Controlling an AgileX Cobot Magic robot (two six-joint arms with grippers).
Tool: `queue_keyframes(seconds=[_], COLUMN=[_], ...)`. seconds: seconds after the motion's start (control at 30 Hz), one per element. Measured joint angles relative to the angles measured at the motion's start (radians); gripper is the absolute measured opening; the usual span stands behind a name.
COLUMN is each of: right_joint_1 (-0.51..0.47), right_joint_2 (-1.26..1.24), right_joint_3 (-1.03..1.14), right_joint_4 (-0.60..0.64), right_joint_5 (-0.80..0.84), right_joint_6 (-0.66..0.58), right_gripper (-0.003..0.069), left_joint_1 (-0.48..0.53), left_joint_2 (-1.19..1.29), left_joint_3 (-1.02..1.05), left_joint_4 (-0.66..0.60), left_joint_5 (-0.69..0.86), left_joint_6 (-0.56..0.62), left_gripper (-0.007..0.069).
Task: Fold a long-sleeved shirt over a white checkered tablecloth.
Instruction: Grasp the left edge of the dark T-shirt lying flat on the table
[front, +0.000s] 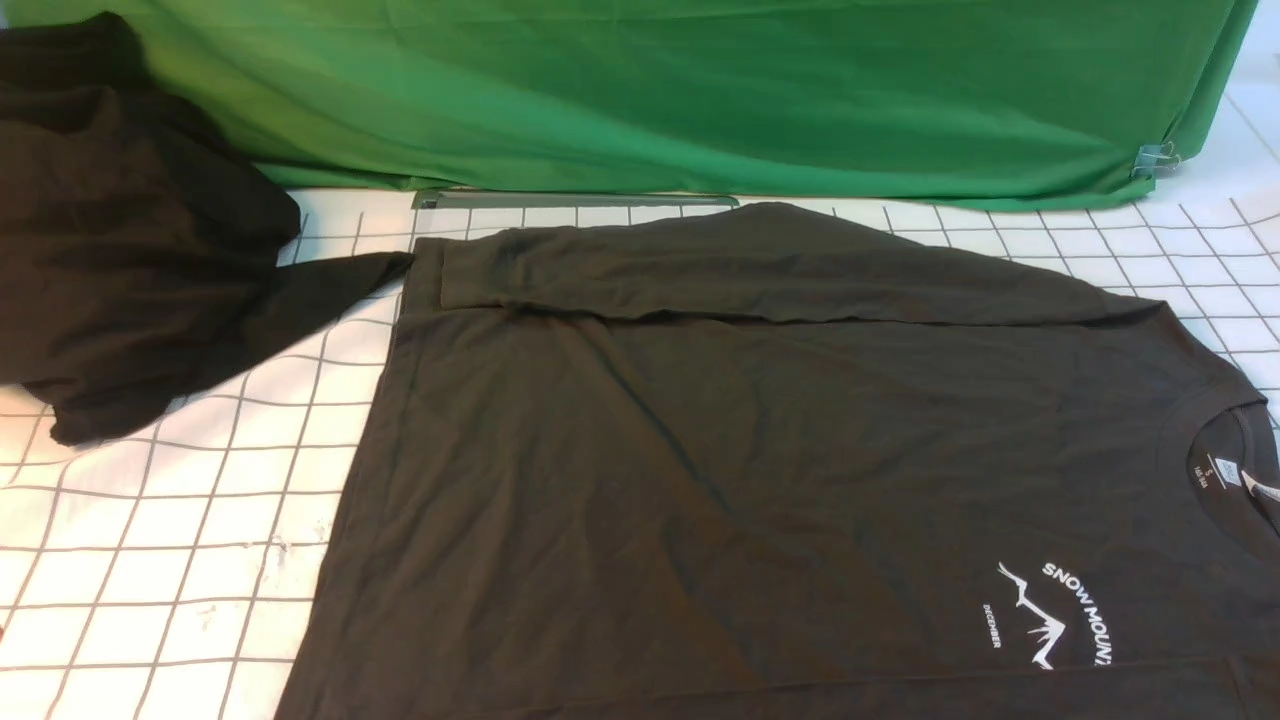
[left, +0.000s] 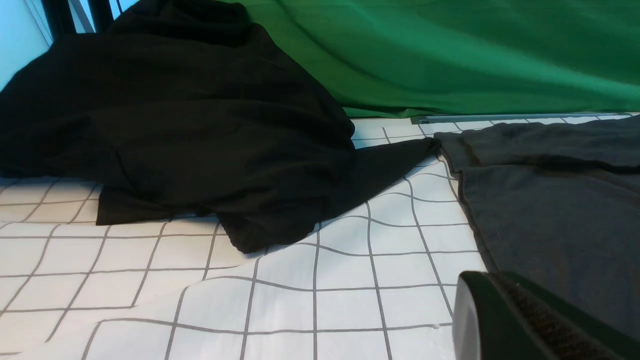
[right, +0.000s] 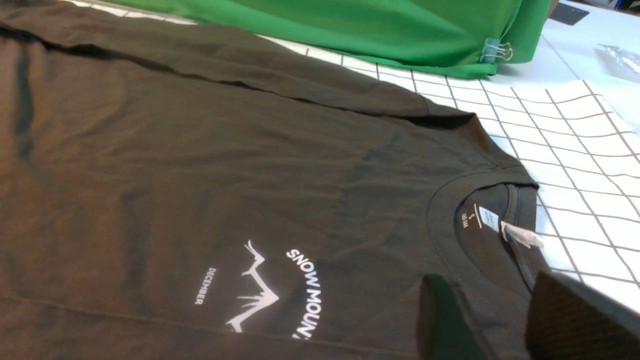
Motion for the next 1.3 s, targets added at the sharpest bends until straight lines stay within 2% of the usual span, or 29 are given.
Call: queue_keyframes(seconds=[0.73, 0.8, 1.0, 1.07, 1.2, 1.3], right_joint_1=[0.0, 0.0, 0.0, 0.0, 0.0, 0.0], right_joint_2=[0.0, 0.0, 0.0, 0.0, 0.0, 0.0], right_joint_3=[0.0, 0.0, 0.0, 0.0, 0.0, 0.0], right_joint_4=[0.0, 0.0, 0.0, 0.0, 0.0, 0.0], right_joint_5=[-0.001, -0.001, -0.001, -0.001, -0.004, -0.008], right_joint_6=[0.0, 0.0, 0.0, 0.0, 0.0, 0.0], right_gripper=[0.0241, 0.0241, 0.0241, 0.0241, 0.0241, 0.0241], left_joint_1=[0.0, 0.0, 0.0, 0.0, 0.0, 0.0], left_joint_2=[0.0, 0.0, 0.0, 0.0, 0.0, 0.0], left_joint_3=[0.0, 0.0, 0.0, 0.0, 0.0, -0.004], left_joint_4=[0.0, -0.038, -0.298, -0.314, -0.355, -0.308], left_joint_5=[-0.005, -0.017, -0.123, -0.15, -0.306, -0.514], left_joint_6=[0.001, -0.016, -0.172, -0.185, -0.317, -0.526], left_gripper=[0.0002, 0.0002, 0.0002, 0.0002, 0.0002, 0.0002])
